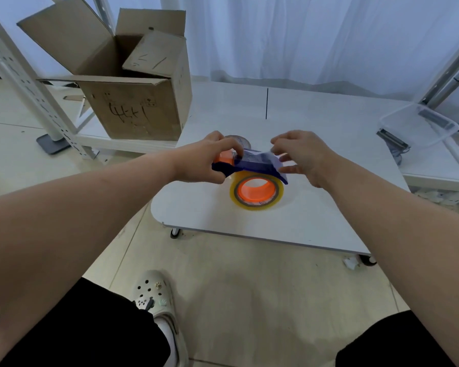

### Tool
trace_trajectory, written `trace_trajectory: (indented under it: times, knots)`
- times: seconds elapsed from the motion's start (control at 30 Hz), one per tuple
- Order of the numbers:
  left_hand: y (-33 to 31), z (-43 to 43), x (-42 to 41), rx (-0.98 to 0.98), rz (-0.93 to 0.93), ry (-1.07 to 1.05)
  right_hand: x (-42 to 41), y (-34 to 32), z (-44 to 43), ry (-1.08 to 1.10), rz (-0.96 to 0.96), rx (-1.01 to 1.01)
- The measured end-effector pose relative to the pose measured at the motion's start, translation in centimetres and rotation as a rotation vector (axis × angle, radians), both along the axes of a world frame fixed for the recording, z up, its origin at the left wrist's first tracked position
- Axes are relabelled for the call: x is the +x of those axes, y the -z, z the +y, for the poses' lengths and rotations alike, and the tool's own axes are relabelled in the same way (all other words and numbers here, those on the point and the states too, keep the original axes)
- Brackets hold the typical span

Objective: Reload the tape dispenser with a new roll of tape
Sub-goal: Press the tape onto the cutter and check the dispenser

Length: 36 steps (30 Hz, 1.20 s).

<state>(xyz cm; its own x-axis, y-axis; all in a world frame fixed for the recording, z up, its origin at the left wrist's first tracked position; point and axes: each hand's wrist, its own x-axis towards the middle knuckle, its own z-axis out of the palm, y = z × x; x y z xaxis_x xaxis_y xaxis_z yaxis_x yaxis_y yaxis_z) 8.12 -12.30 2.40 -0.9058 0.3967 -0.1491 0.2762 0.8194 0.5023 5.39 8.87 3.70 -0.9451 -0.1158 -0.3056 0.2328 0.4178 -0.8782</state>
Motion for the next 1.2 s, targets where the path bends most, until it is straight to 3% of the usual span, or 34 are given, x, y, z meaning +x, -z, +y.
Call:
trace_trajectory:
  times: [0.17, 0.5, 0.6, 0.73, 1.0, 1.07, 1.2]
  knots:
    - [-0.5, 0.2, 0.3, -0.032, 0.009, 0.020, 0.5, 0.3, -0.3, -0.400, 0.353, 0.242]
    - [-0.4, -0.2, 0.9, -0.048, 0.087, 0.080, 0.0, 0.8, -0.1, -0.507, 0.777, 0.508]
    - [-0.2, -0.5, 0.9, -0.077, 0.177, 0.136, 0.0, 0.7, -0.4, -0.366, 0.666, 0.398]
    - [0.0, -0.5, 0.8, -0.165, 0.273, 0.208, -0.1, 0.5, -1.0, -0.129, 0.372, 0.158]
    - [0.2, -0.6, 0.5, -0.170, 0.229, 0.163, 1.0, 0.6, -2.2, -0.079, 0.595, 0.244]
    - [0.3, -0.5, 0.6, -0.161, 0.226, 0.166, 1.0, 0.9, -2.2, -0.002, 0.466, 0.165]
    - [0.2, -0.5, 0.5, -0.160, 0.218, 0.178, 0.4, 0.3, -1.7, 0.115, -0.027, -0.077]
